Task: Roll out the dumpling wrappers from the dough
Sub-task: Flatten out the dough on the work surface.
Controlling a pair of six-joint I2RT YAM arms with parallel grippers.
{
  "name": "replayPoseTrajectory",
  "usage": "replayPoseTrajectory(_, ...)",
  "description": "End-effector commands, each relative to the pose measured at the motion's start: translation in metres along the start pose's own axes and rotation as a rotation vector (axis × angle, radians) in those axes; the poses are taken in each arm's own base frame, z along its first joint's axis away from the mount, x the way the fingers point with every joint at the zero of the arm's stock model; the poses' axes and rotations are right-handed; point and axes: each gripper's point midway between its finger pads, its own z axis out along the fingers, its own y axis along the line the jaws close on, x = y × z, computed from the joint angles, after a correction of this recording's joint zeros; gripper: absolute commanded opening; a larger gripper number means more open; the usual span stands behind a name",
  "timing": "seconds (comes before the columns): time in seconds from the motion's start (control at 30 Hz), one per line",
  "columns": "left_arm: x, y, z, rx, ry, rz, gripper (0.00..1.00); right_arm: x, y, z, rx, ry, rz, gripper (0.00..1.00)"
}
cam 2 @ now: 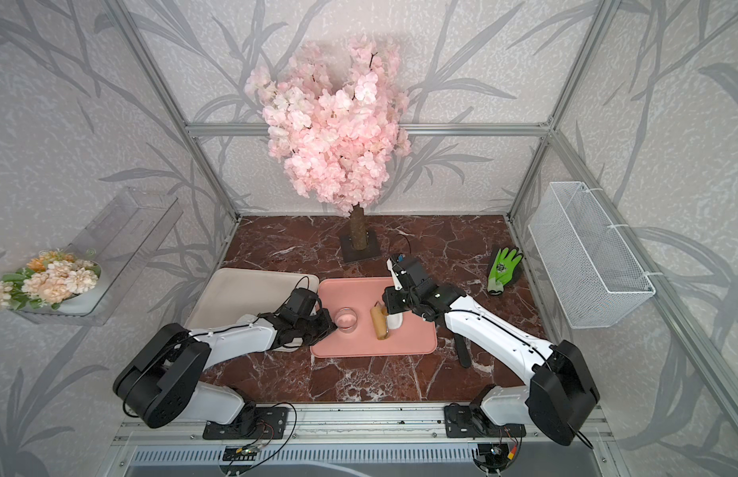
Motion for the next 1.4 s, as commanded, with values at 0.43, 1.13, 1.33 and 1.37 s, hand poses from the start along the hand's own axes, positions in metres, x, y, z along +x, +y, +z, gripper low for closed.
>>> replayPoseTrajectory(0.43,0.027,0.068,0.004,-0.232,0.075,-0.055,0.00,0.031,-0.040,0.030,0.067,0.071,0.051,0.00)
replayPoseTrajectory(1.13,0.028,0.069,0.006,-0.230,0.083,-0.057,0.00,0.072,-0.060,0.067,0.125,0.176,0.098,0.00)
replayPoseTrajectory(1.33,0.028,0.068,0.007,-0.229,0.082,-0.054,0.00,0.089,-0.056,0.074,0.120,0.191,0.091,0.00)
replayPoseTrajectory(1.37,0.028,0.069,0.007,-0.230,0.083,-0.055,0.00,0.092,-0.055,0.075,0.122,0.190,0.092,0.00)
